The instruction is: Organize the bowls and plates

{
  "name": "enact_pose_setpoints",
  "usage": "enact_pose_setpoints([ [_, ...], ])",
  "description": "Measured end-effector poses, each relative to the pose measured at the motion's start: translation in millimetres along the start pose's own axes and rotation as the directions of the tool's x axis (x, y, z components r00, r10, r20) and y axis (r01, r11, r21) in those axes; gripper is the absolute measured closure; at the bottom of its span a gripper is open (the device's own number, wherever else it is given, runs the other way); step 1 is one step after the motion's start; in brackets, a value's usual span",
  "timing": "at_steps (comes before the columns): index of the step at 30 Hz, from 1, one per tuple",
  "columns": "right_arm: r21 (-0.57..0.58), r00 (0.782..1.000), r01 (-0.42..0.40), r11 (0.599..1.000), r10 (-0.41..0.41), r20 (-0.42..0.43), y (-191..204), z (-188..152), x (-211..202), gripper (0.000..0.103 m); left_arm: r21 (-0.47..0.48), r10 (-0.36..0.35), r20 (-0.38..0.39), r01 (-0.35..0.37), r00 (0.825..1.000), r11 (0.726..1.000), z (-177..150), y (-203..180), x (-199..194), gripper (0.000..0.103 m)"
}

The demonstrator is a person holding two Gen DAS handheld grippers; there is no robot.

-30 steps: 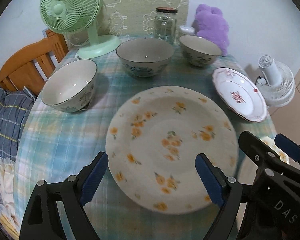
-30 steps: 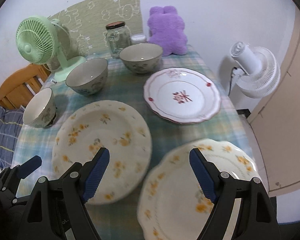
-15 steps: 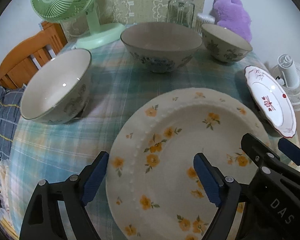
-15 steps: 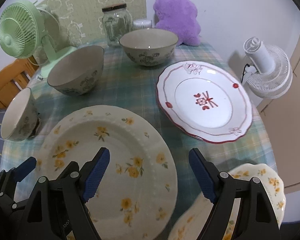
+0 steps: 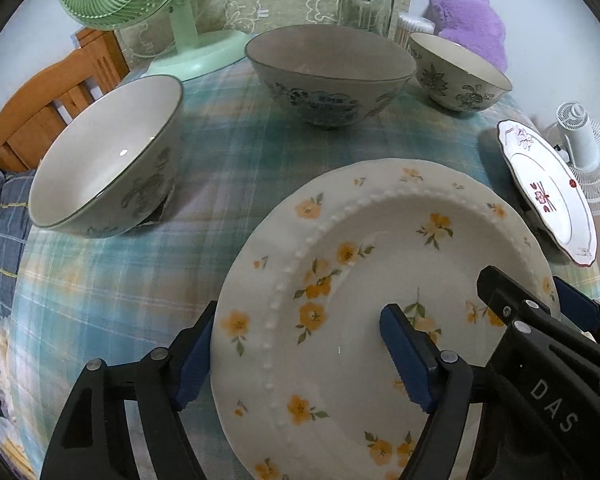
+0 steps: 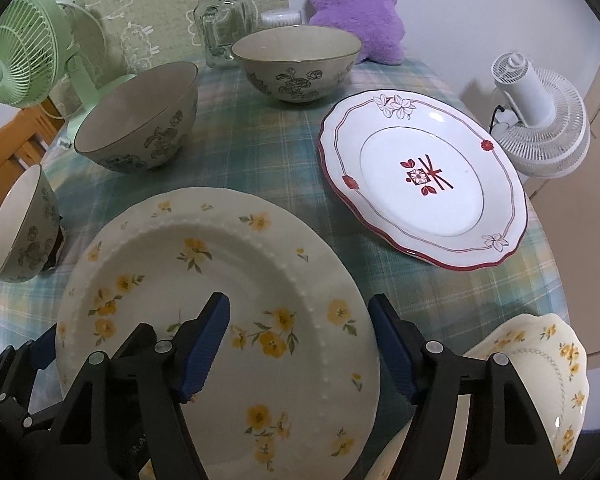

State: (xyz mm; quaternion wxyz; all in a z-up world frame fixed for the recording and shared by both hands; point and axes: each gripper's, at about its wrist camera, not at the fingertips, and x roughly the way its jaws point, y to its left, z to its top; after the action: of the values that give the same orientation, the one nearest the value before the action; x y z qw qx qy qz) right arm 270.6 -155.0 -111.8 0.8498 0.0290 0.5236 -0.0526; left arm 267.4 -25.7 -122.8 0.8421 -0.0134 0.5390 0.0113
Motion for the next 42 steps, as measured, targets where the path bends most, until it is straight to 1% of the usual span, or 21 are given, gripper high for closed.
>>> enact_pose_setpoints([
  [6,-0.013,0.999,-0.031,0.999,0.031,-0.022,11,-11,-4,0.03,-0.01,0.011,-0.019,-0.011,1.0,1.0,-8,17,-4,0.023],
  [9,-0.028,0.998,-0.05,0.998,0.048,-0.04,16,-19,-9,0.032,-0.014,0.004,-0.043,-0.005,0.999,1.0,-15,26,-7,0.023],
  [14,-0.051,0.997,-0.057,0.997,0.055,-0.053,18,-31,-17,0.038,0.023,-0.006,-0.052,0.007,0.999,1.0,-27,32,-13,0.026],
  [17,-0.073,0.998,-0.051,0.996,0.048,-0.042,19,-37,-19,0.041,0.035,-0.01,-0.046,0.012,0.999,0.999,-31,32,-14,0.027],
  [22,-0.078,0.998,-0.043,0.996,0.04,-0.04,19,-38,-14,0.041,0.046,-0.004,-0.032,0.005,0.999,0.999,-32,33,-14,0.026],
  [30,-0.068,0.998,-0.034,0.997,0.03,-0.055,21,-35,-4,0.042,0.047,-0.002,-0.034,0.004,0.999,0.999,-30,32,-14,0.026],
  [35,-0.07,0.997,-0.03,0.997,0.025,-0.071,22,-34,-7,0.042,0.037,-0.018,-0.051,0.019,0.999,0.999,-28,35,-15,0.027],
  [42,-0.038,0.996,-0.016,0.999,0.013,-0.093,24,-38,-17,0.041,0.04,-0.021,-0.056,0.024,0.998,0.999,-32,37,-26,0.028],
])
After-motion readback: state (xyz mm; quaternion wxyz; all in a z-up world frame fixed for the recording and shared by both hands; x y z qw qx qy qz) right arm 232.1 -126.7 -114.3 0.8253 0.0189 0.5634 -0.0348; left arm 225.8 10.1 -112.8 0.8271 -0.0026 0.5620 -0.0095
